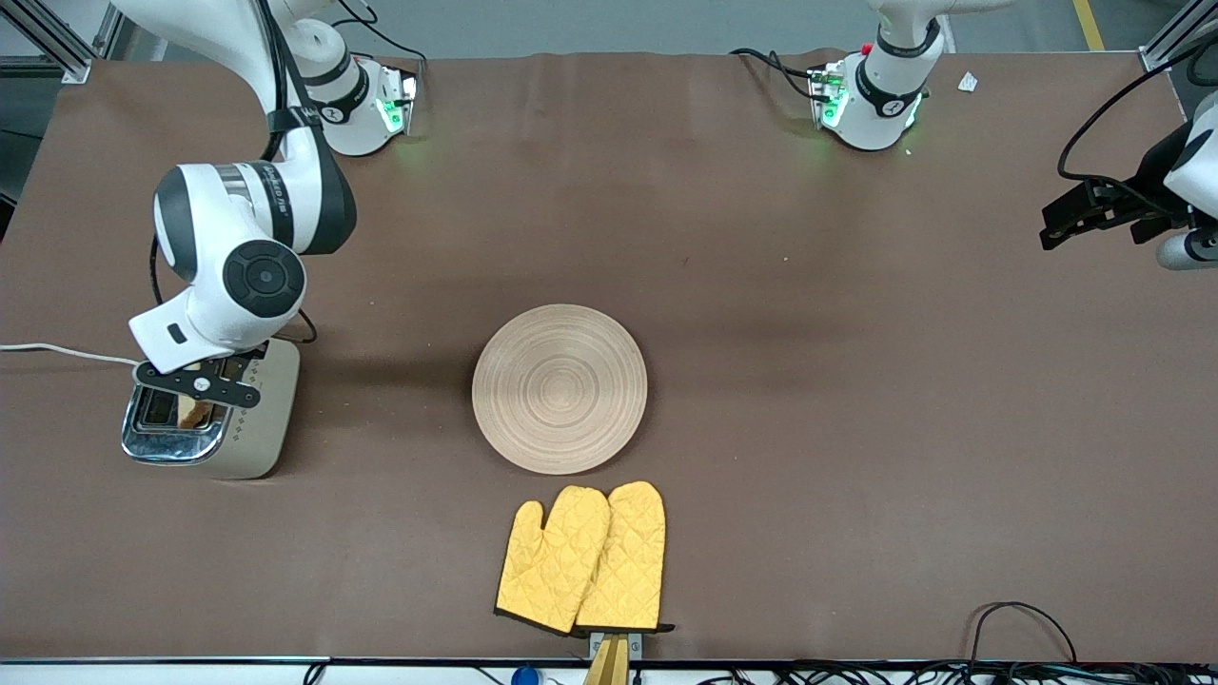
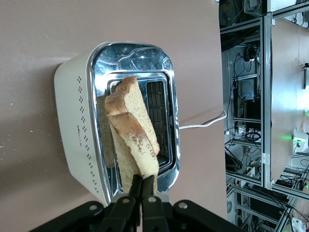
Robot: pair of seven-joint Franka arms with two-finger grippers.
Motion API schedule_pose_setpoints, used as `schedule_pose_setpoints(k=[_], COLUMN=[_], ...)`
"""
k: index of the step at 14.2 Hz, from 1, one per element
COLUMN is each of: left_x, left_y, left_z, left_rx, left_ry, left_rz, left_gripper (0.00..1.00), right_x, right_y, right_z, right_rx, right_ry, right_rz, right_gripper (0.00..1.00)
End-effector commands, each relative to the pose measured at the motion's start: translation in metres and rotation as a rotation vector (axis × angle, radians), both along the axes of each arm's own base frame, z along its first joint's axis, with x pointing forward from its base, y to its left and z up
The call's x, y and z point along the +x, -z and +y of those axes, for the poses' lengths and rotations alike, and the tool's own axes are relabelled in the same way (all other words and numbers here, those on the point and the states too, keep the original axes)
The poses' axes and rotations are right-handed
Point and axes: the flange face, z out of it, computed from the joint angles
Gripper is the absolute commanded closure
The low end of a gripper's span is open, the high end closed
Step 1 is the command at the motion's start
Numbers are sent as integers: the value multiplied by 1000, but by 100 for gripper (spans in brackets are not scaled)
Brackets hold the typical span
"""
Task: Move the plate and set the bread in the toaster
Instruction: 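Lower the bread slice into the toaster slot with the right gripper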
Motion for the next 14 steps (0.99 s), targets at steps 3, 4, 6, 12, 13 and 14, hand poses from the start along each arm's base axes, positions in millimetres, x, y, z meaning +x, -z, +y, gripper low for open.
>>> schedule_pose_setpoints(k=[3, 4, 6, 12, 13, 14], left_x=[-5, -5, -5, -2, -1, -1], left_y=[-6, -5, -6, -2, 0, 1], left_z=[2, 3, 3, 3, 3, 2], left_rx=[-1, -1, -1, -21, -21, -21], left_ry=[9, 8, 8, 3, 3, 5], left_rz=[-7, -7, -9, -3, 0, 2], left_gripper=[0, 0, 0, 0, 0, 0], right_x=[-6, -7, -6, -2, 1, 2], right_y=[2, 1, -1, 2, 4, 4], right_z=[17, 17, 21, 23, 26, 28], right_rx=[-44, -45, -43, -47, -44, -30], right_ry=[30, 32, 27, 26, 33, 39], right_rz=[3, 5, 1, 0, -4, -4], right_gripper=[100, 100, 100, 100, 100, 100])
